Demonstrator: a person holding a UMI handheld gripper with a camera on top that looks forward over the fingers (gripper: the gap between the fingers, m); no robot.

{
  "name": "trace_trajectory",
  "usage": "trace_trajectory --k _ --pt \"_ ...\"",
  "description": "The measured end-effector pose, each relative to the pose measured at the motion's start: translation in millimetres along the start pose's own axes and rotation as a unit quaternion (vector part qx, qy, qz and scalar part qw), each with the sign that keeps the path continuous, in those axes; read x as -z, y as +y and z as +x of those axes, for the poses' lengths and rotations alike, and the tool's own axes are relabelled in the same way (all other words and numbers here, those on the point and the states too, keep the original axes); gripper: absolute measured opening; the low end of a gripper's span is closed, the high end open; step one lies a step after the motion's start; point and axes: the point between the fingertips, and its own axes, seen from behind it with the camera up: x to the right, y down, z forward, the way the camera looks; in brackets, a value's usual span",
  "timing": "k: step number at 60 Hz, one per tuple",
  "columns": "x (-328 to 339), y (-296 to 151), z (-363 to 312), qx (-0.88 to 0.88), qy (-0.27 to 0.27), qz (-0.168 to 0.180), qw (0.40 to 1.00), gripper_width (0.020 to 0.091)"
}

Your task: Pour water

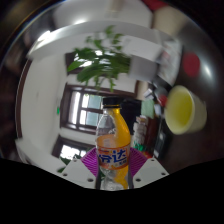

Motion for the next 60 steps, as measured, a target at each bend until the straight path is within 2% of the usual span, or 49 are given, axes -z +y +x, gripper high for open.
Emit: trace_trajectory --k 6,7,13,18,23,32,40,46,54,59,60 --pt "10 -22 -54 0.182 -0.01 0.011 0.983 0.0366" --pt "9 -25 -46 0.212 -0.007 0.011 0.977 0.0366" --pt "14 -54 -72 0.395 0.017 0.021 0.918 0.0367" --pt "19 -96 -89 0.521 0.063 0.047 0.85 0.0367" --pt "24 -144 -75 0.594 0.125 0.076 0.791 0.0365" --pt "39 -228 -23 0.637 0.218 0.105 0.732 0.0365" --pt "45 -282 30 0.635 0.265 0.112 0.717 0.0381" --pt "43 -305 73 0.621 0.282 0.111 0.723 0.038" --pt "33 -319 112 0.604 0.276 0.107 0.74 0.0382" --pt "31 -313 139 0.603 0.273 0.09 0.744 0.0387" --pt "30 -314 130 0.607 0.26 0.104 0.744 0.0388"
